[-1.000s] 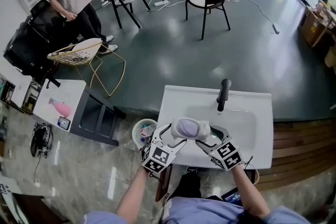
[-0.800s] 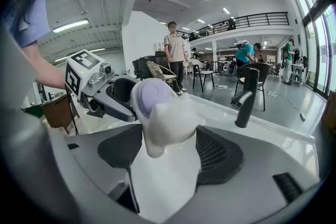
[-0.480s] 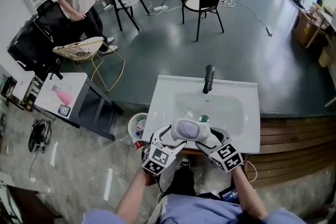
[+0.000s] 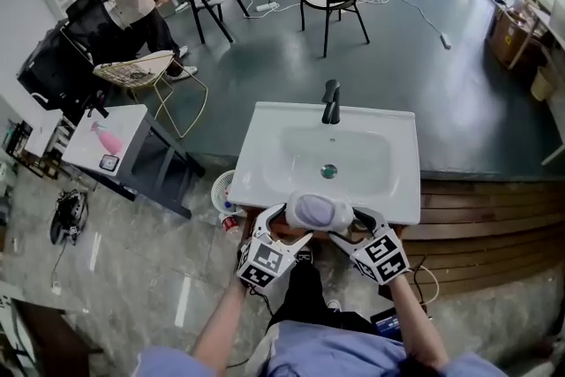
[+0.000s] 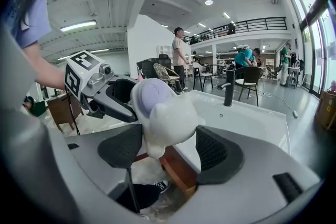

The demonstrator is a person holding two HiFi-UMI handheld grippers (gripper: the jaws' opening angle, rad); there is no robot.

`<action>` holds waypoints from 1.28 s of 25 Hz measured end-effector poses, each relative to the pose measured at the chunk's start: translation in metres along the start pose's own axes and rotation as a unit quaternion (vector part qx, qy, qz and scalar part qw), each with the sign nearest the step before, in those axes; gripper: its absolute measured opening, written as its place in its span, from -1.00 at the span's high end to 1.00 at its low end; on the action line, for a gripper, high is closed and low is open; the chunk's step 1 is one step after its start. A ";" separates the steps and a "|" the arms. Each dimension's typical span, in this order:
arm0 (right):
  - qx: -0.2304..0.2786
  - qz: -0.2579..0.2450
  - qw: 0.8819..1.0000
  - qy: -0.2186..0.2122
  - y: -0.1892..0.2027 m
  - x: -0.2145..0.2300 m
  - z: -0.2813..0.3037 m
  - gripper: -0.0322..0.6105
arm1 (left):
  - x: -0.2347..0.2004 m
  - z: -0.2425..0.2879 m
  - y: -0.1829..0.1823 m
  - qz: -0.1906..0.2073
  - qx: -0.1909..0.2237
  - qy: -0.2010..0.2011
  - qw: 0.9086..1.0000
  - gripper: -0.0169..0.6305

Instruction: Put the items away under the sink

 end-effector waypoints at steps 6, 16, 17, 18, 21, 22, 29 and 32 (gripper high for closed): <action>0.004 0.006 1.000 -0.005 0.026 -0.022 -0.026 -0.14 | 0.038 -0.019 0.004 0.004 -0.008 -0.003 1.000 -0.18; -0.002 0.002 1.000 -0.014 0.049 -0.051 -0.034 -0.14 | 0.068 -0.037 0.027 -0.010 -0.021 -0.009 1.000 -0.18; -0.004 0.002 1.000 -0.016 0.051 -0.054 -0.034 -0.14 | 0.070 -0.039 0.030 -0.011 -0.023 -0.010 1.000 -0.18; -0.005 0.002 1.000 -0.017 0.053 -0.057 -0.033 -0.14 | 0.072 -0.040 0.032 -0.013 -0.023 -0.010 1.000 -0.18; -0.004 0.002 1.000 -0.021 0.059 -0.066 -0.029 -0.14 | 0.076 -0.043 0.045 -0.020 -0.021 -0.005 1.000 -0.18; -0.003 0.002 1.000 -0.022 0.061 -0.069 -0.027 -0.14 | 0.076 -0.043 0.050 -0.023 -0.020 -0.004 1.000 -0.18; -0.015 0.008 1.000 -0.017 0.069 -0.093 -0.011 -0.14 | 0.076 -0.047 0.079 -0.029 -0.022 0.007 0.999 -0.18; -0.015 0.008 1.000 -0.014 0.076 -0.101 -0.004 -0.14 | 0.078 -0.046 0.092 -0.029 -0.019 0.010 0.999 -0.18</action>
Point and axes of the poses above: the fingertips, and each gripper's own axes: z forward along the fingers, x to its right, y out of its underside, the point moved 7 cm from there along -z, backward along the fingers, and after that the axes turned 12 degrees about -x, right-handed, at the moved point
